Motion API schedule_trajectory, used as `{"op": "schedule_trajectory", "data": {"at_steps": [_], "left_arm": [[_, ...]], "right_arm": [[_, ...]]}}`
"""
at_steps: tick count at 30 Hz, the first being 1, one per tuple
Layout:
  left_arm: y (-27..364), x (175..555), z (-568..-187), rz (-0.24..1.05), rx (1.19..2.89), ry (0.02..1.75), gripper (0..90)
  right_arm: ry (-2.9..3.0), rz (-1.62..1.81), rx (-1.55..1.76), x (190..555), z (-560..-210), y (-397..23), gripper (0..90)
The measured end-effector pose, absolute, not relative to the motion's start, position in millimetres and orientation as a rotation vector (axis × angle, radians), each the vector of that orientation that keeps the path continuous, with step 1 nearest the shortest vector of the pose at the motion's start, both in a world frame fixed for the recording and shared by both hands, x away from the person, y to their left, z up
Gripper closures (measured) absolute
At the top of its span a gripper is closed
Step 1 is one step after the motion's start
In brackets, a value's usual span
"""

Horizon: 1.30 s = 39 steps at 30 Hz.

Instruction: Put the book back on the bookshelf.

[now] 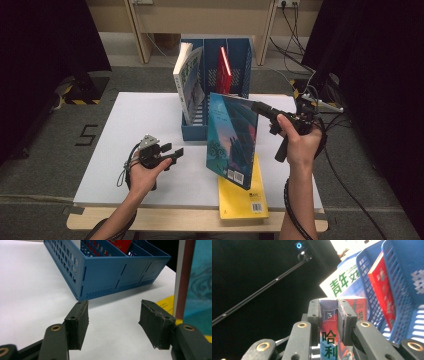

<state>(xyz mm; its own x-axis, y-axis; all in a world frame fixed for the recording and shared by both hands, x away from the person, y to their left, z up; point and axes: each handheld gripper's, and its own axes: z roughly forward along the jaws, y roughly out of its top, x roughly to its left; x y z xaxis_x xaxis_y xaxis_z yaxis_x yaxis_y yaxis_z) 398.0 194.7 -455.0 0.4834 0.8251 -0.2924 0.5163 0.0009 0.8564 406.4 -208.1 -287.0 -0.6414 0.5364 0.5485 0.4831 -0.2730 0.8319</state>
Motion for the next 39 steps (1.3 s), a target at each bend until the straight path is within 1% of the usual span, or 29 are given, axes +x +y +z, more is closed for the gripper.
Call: {"op": "schedule_trajectory", "data": {"at_steps": [20, 32, 39], "left_arm": [[194.3, 398.7, -457.7, 0.355, 1.668, 1.171, 39.5], [193.8, 399.3, -459.1, 0.356, 1.670, 1.173, 39.5], [193.6, 399.4, -459.8, 0.352, 1.672, 1.177, 39.5]], "right_arm": [[1.705, 2.041, 1.266, 399.7, -260.3, -212.6, 75.5], [1.590, 2.016, 1.244, 402.2, -241.6, -220.6, 75.5], [1.568, 1.992, 1.239, 412.4, -230.8, -222.2, 75.5]]}}
